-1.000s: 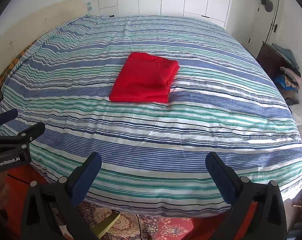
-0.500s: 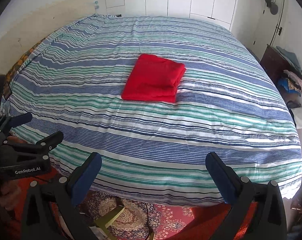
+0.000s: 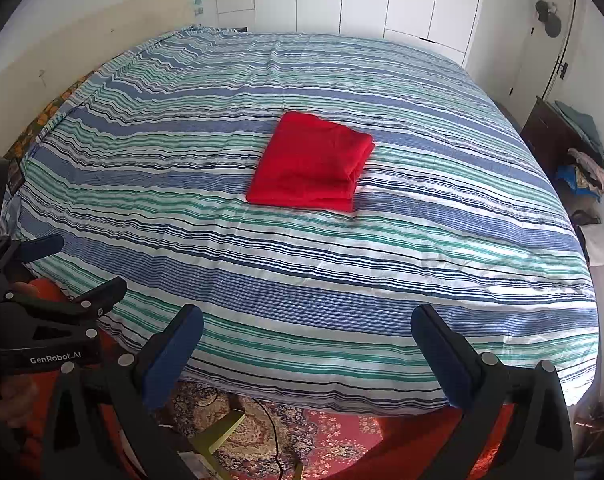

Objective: Fold small clothes

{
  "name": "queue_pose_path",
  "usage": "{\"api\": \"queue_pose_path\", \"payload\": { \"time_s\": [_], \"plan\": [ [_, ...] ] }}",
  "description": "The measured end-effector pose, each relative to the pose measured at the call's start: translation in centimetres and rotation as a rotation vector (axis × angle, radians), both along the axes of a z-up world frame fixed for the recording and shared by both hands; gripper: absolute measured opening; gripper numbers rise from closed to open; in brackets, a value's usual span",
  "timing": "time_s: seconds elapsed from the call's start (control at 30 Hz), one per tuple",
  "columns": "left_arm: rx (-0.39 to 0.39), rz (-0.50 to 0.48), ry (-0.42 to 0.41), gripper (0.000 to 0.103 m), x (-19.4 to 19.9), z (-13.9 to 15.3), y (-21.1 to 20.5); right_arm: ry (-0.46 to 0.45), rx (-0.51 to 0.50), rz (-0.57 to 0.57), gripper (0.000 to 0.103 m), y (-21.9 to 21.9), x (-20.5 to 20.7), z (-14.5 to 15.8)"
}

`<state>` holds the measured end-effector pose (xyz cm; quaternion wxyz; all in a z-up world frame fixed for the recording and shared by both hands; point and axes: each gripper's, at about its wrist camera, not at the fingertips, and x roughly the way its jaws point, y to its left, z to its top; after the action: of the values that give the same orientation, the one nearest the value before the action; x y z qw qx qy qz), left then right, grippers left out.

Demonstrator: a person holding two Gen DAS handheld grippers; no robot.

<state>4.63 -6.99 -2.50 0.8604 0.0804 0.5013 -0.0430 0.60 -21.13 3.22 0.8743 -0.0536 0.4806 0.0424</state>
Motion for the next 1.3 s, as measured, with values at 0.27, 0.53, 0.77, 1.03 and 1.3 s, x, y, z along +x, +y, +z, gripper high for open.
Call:
{"api": "queue_pose_path", "payload": {
  "time_s": [0.27, 0.53, 0.77, 1.03, 1.3],
  "plan": [
    [0.008, -0.009, -0.009, 0.102, -0.2, 0.8, -0.2, -0.006, -0.005, 0.012, 0.102, 0.3, 0.1, 0.8],
    [0.011, -0.001, -0.011, 0.102, 0.2, 0.9, -0.2, -0.001, -0.006, 0.000, 0.102, 0.1, 0.2, 0.9],
    [0.017, -0.002, -0.016, 0.102, 0.2, 1.0, -0.3, -0.004, -0.004, -0.002, 0.102, -0.2, 0.5, 1.1],
    [0.016, 0.002, -0.016, 0.102, 0.3, 1.1, -0.4, 0.002, 0.004, 0.003, 0.102, -0.1, 0.5, 1.2],
    [0.018, 0.001, -0.016, 0.102, 0.4, 1.1, -0.3, 0.010, 0.005, 0.003, 0.102, 0.0, 0.6, 1.0]
  ]
}}
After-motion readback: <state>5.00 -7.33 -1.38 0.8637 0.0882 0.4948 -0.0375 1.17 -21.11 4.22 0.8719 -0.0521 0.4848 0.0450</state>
